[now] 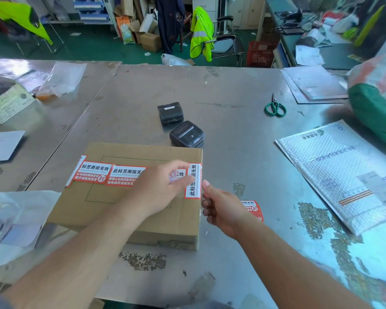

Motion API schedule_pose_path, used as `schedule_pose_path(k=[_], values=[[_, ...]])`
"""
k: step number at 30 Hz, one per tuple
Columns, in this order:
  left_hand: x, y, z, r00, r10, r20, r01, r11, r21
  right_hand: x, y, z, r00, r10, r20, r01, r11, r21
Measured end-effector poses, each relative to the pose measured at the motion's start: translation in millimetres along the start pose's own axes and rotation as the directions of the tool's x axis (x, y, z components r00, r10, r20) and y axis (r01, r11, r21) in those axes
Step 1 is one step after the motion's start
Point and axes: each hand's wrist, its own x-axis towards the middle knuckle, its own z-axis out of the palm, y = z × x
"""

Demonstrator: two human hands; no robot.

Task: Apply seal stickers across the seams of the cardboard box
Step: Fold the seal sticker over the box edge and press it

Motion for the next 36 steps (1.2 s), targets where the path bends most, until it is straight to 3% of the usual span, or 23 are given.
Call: schedule_pose_path(k=[4,8,14,20,23,25,27,29,33,36], values=[[-15,-1,-9,0.997,-0.076,-0.016,0.070,0.967,-0.244,-6,-6,4,0.992,-0.088,-0.087,0.085,0.996,-0.039],[-20,-11,-13,0.977,-0.210,-0.040,0.157,0.832,-0.531,-11,-7,13,0.984,-0.153,-0.090,0.144,0.984,-0.101],[-34,-25,-24,0.983,-0.181,0.013,0.149,0.764,-0.628,-13,-22,28,0.954,-0.199,-0.223,0.149,0.964,-0.222],[-54,-47,-37,0.996,-0.078,0.034,0.078,0.675,-0.734,2,-47,43,0.911,-0.095,-0.401,-0.011,0.967,-0.254],[-62,-57,-45,0.988,-0.114,0.109,0.151,0.492,-0.857,1,-54,51,0.857,-0.139,-0.495,-0.032,0.946,-0.321],[-67,-64,-53,0.976,-0.132,0.173,0.207,0.321,-0.924,-4,-58,62,0.779,-0.303,-0.549,-0.007,0.872,-0.490],[-70,-76,-61,0.971,-0.118,0.208,0.229,0.199,-0.953,-14,-60,79,0.698,-0.476,-0.535,0.035,0.769,-0.639],[-72,-85,-66,0.970,-0.111,0.218,0.232,0.132,-0.964,-28,-59,100,0.661,-0.556,-0.504,0.072,0.716,-0.694],[-76,-99,-79,0.981,-0.110,0.159,0.175,0.157,-0.972,-46,-48,149,0.684,-0.599,-0.416,0.170,0.686,-0.707],[-85,-114,-88,0.991,-0.097,0.097,0.111,0.150,-0.982,-53,-36,184,0.755,-0.570,-0.325,0.234,0.697,-0.678]])
